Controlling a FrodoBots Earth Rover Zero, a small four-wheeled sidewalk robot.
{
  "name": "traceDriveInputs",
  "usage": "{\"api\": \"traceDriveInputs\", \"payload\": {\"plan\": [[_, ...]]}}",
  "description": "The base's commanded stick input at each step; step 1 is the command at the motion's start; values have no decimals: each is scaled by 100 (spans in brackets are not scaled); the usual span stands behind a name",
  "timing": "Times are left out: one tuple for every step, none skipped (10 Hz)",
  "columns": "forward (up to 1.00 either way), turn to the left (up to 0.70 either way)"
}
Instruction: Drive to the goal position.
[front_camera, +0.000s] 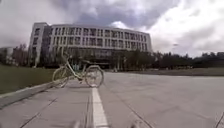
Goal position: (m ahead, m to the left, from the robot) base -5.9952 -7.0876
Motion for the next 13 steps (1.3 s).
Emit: {"api": "traceDriveInputs", "payload": {"plan": [[70, -35], [70, -35], [70, -25], [70, -8], [70, 0], [70, 0], [70, 0], [70, 0], [70, 0], [70, 0], [70, 0], [70, 0], [70, 0]]}}
